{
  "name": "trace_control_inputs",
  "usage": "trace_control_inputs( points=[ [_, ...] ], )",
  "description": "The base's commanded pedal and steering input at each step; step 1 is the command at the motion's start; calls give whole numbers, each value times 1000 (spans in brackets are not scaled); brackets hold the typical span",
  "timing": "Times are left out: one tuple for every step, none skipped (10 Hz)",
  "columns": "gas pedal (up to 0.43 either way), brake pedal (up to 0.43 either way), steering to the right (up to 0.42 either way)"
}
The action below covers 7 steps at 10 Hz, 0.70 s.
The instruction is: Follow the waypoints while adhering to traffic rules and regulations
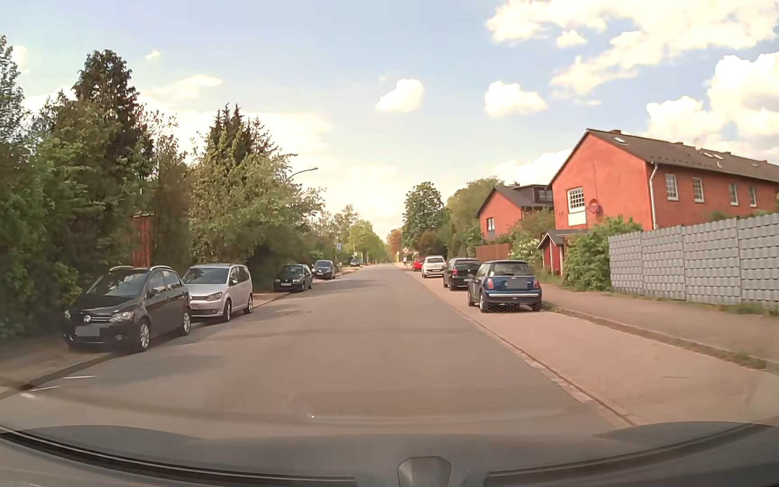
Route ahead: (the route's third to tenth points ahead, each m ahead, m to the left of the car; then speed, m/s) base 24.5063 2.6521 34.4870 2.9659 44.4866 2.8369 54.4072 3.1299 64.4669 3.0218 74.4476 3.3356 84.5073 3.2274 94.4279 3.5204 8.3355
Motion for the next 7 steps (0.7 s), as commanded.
trace_control_inputs(
  points=[
    [177, 0, -4],
    [177, 0, -4],
    [177, 0, -4],
    [177, 0, -1],
    [177, 0, 0],
    [177, 0, 0],
    [177, 0, 0]
  ],
)
